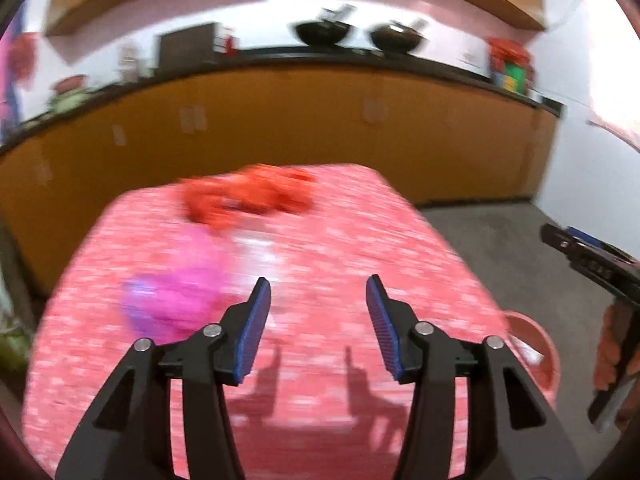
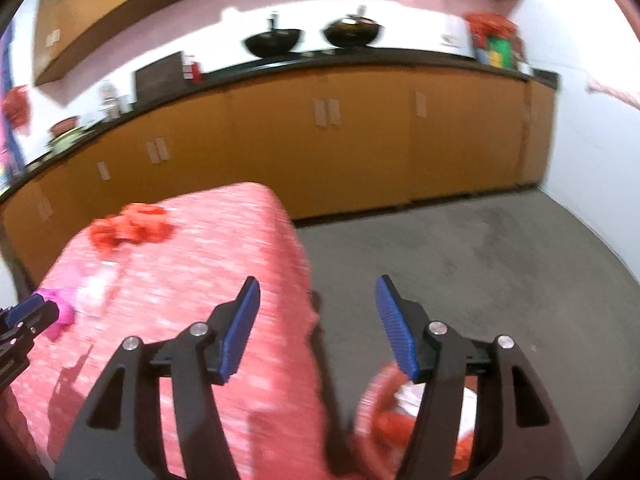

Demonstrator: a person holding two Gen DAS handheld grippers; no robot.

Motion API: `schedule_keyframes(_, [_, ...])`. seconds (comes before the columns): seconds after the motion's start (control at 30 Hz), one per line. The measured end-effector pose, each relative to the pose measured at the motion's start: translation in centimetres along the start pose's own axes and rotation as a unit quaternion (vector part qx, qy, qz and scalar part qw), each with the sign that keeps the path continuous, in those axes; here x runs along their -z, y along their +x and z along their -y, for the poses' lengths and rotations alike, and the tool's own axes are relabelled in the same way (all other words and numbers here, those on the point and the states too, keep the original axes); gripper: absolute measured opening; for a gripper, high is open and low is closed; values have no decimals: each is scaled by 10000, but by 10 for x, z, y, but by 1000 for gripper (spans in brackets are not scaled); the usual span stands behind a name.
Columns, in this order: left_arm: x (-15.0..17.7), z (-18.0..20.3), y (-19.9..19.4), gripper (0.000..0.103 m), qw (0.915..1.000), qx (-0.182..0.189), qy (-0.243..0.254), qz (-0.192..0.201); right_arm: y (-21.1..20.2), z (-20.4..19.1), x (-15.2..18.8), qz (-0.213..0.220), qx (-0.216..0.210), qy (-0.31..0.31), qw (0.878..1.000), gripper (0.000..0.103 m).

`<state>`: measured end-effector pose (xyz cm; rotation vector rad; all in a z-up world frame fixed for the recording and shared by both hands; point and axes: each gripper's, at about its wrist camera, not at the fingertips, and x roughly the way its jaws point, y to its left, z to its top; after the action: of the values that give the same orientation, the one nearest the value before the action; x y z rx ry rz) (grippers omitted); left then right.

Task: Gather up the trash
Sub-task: 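Return both open grippers toward the table, then grasp pink-purple bag with left gripper while right gripper grasps clear bag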

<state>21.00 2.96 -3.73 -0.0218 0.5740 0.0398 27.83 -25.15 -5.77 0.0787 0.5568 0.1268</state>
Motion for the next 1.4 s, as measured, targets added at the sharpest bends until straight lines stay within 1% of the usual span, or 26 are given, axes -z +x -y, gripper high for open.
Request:
schedule_keyframes(0.03, [-3, -17, -2, 52, 9998, -170, -86, 52, 1, -11, -2, 9, -83, -34, 10000, 62])
schedule_keyframes(0.1, [-1, -47, -5, 53, 9985, -480, -248, 104, 5, -45, -6, -6, -340, -123, 9993, 62])
schedule_keyframes(0.23, [9, -90, -3, 54, 9949, -848, -532, 92, 13, -108, -5, -156, -802, -310, 9962, 62])
schedule_keyframes(0.4, [20, -122, 3, 55, 9919, -962, -833, 52, 25, -177, 8, -393, -1259, -591, 9895, 62])
schedule_keyframes(0.53, [25, -137, 3, 56, 9912, -950, -923, 81, 39, -218, 19, -583, -1360, -931, 9846, 62])
schedule_keyframes(0.6, [25, -139, 5, 56, 9913, -932, -924, 89, 47, -230, 21, -675, -1327, -1025, 9835, 61])
schedule_keyframes(0.67, [25, -139, 6, 56, 9917, -904, -908, 104, 54, -238, 23, -741, -1273, -1052, 9835, 57])
schedule_keyframes(0.77, [25, -138, 8, 56, 9924, -867, -867, 133, 62, -240, 23, -756, -1133, -1042, 9852, 55])
schedule_keyframes(0.97, [23, -137, 9, 56, 9929, -800, -863, 178, 70, -245, 23, -789, -1102, -1084, 9848, 55])
schedule_keyframes(1.0, [23, -137, 9, 56, 9931, -784, -859, 178, 71, -246, 23, -773, -1089, -1099, 9849, 54])
schedule_keyframes(1.03, [23, -136, 9, 56, 9932, -776, -853, 180, 71, -247, 23, -767, -1083, -1132, 9847, 47])
schedule_keyframes(1.07, [23, -136, 9, 57, 9933, -774, -844, 185, 73, -249, 23, -806, -1081, -1167, 9840, 35])
schedule_keyframes(1.13, [22, -134, 10, 57, 9935, -768, -819, 184, 78, -251, 24, -938, -1097, -1211, 9821, 17])
schedule_keyframes(1.17, [22, -133, 10, 58, 9936, -768, -803, 182, 80, -252, 24, -965, -1103, -1216, 9817, 11])
schedule_keyframes(1.23, [22, -131, 11, 58, 9939, -758, -779, 176, 77, -251, 23, -871, -1110, -1205, 9826, 5])
schedule_keyframes(1.33, [21, -128, 12, 58, 9944, -738, -735, 164, 66, -246, 20, -511, -999, -1167, 9868, 4])
schedule_keyframes(1.4, [21, -126, 13, 58, 9948, -732, -695, 151, 62, -240, 16, -376, -926, -1102, 9889, 3])
